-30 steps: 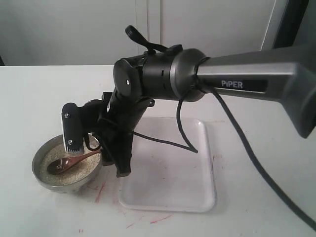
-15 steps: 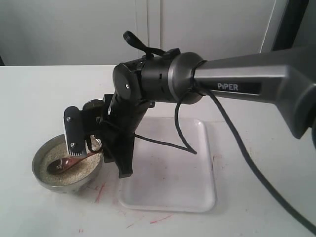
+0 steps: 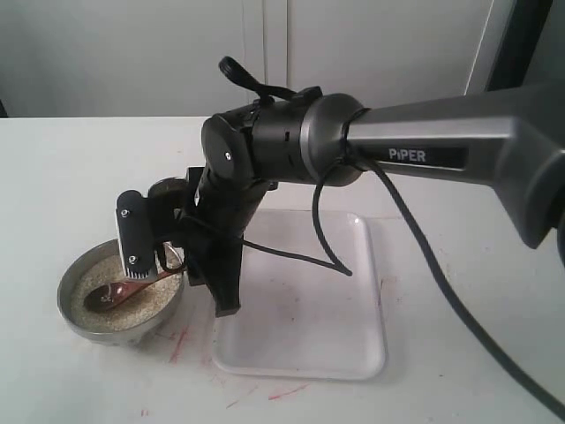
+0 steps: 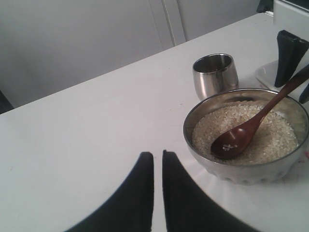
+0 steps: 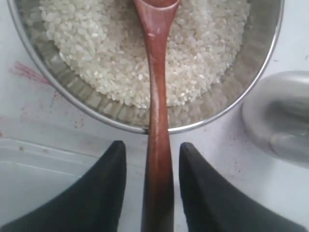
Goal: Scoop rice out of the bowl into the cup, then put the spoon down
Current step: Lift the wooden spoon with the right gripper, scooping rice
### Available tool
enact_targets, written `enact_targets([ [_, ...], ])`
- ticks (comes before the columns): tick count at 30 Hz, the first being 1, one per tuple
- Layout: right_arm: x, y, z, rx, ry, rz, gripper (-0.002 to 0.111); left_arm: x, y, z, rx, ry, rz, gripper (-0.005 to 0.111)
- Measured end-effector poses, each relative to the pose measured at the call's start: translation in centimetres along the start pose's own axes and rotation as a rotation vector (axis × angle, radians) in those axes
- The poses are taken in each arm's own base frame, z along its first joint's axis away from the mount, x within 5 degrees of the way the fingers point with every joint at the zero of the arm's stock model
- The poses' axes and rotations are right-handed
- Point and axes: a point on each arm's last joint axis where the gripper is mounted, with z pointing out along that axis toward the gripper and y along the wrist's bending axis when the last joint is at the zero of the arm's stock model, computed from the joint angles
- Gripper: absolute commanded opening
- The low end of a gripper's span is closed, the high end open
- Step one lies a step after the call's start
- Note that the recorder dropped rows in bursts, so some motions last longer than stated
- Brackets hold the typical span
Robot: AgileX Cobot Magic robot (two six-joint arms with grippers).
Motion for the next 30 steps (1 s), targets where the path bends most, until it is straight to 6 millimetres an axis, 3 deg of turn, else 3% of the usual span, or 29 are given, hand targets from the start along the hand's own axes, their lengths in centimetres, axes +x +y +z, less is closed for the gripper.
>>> enact_targets([
  [7,0.16,0.04,0.31,-0.002,0.013,0.005,0.034,0.00,0.00,0.00,0.000,0.000,0.000,0.014],
  [13,0.27,0.11,0.64,-0.008,0.020,0.001,0.024,0.00,0.00,0.00,0.000,0.000,0.000,0.014],
  [23,0.30,0.09,0.64,-0.006,0.024,-0.004,0.023,0.00,0.00,0.00,0.000,0.000,0.000,0.014],
  [30,0.33,0.08,0.64,-0.005,0.027,-0.007,0.012,0.00,0.00,0.00,0.000,0.000,0.000,0.014],
])
